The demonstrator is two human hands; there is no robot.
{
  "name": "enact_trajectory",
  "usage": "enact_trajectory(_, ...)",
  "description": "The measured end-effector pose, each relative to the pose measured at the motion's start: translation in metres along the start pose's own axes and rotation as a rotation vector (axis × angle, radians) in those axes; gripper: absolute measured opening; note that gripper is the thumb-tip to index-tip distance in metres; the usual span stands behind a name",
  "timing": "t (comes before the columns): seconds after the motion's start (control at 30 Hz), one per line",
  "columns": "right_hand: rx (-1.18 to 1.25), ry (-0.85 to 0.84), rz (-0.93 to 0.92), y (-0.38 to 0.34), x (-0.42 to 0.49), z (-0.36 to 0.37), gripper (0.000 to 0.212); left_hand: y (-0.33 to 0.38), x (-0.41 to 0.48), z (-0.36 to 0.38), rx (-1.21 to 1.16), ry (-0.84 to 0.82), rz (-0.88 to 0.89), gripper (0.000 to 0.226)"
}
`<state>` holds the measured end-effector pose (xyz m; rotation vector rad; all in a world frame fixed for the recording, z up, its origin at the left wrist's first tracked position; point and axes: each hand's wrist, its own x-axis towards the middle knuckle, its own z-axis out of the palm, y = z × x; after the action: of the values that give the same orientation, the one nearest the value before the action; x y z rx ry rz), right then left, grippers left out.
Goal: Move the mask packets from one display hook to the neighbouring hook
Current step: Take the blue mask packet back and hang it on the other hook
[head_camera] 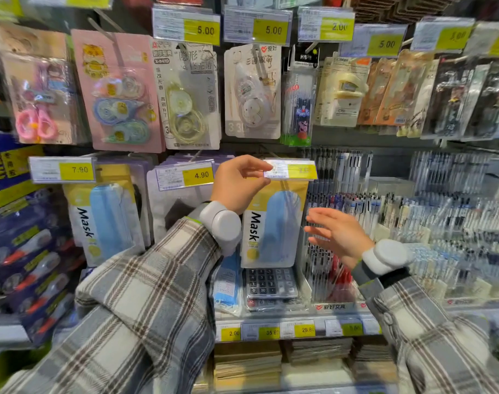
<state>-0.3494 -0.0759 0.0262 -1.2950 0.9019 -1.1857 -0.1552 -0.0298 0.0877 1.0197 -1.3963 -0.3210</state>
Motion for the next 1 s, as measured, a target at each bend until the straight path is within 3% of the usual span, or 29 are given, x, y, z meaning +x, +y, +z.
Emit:
enact_trajectory(0.37,-0.014,-0.137,0.012,0.001,-0.026,0.041,0.003,-0.01,-0.03,-0.032,0.039,-0.035,-0.044,0.014)
enact_trajectory(0.47,-0.044,-0.184,0.029,0.003,-0.029,0.057,0.002,-0.013,-0.043,-0.05,-0.045,-0.077,-0.144,0.013)
enact_trajectory(0.63,-0.163,-0.314,0.062,0.007,-0.035,0.108,0.003,-0.03,-0.065,-0.097,0.007,-0.165,-0.364,0.011)
enact_trajectory(1.0,-0.226,-0.474,0.066,0.022,-0.037,0.212,0.007,-0.057,-0.087,-0.199,0.04,0.026,-0.518,0.012)
